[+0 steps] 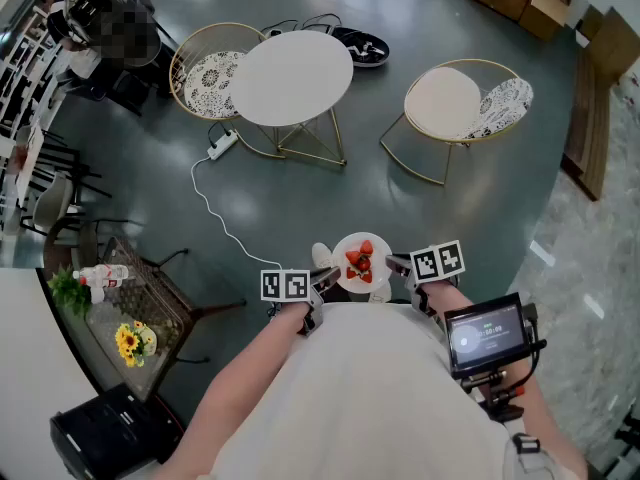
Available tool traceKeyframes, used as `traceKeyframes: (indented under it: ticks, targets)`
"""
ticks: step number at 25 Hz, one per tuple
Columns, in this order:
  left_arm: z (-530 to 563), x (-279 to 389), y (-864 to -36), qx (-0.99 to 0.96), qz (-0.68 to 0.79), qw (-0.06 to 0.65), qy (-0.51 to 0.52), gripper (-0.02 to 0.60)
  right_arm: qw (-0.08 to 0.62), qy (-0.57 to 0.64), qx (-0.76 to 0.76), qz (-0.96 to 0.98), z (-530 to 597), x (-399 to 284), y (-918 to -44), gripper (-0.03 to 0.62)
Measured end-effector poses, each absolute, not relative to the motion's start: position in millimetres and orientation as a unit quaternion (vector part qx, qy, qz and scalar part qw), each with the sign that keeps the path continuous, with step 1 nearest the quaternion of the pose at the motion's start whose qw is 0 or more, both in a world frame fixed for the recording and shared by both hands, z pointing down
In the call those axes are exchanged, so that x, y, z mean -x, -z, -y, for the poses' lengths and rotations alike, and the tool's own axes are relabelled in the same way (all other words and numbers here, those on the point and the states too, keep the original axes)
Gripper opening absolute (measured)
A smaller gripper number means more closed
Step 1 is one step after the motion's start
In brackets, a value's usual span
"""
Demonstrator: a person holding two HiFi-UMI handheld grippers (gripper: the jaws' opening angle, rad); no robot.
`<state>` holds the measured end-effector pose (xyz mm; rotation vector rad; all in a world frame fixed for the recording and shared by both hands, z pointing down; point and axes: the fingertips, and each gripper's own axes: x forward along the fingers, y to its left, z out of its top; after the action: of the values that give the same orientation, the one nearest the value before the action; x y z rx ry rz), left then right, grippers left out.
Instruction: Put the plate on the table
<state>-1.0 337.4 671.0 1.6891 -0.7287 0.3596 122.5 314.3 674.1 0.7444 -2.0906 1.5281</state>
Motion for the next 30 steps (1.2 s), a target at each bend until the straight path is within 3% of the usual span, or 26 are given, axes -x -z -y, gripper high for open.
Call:
traceKeyframes:
  ticks: [8, 24, 30]
  targets:
    - [-337.2, 12.1, -651.4, -0.742, 0.317, 0.573, -0.142, 0.018, 0.198, -0.525, -0.284, 0.778, -311.7, -113.1, -654.1, 0.025]
    - [-317.8, 87.7, -646.5, -0.741, 0.325, 0.567, -0.155, 0.018, 0.213, -0.534, -0.277, 0.770, -296.9, -35.4, -646.1, 0.025]
    - [-312.8, 86.6, -645.9, -0.748, 0.319, 0.561, -0.154, 0.018, 0.216, -0.527, -0.298, 0.766, -289.7, -36.2, -647.3, 0.025]
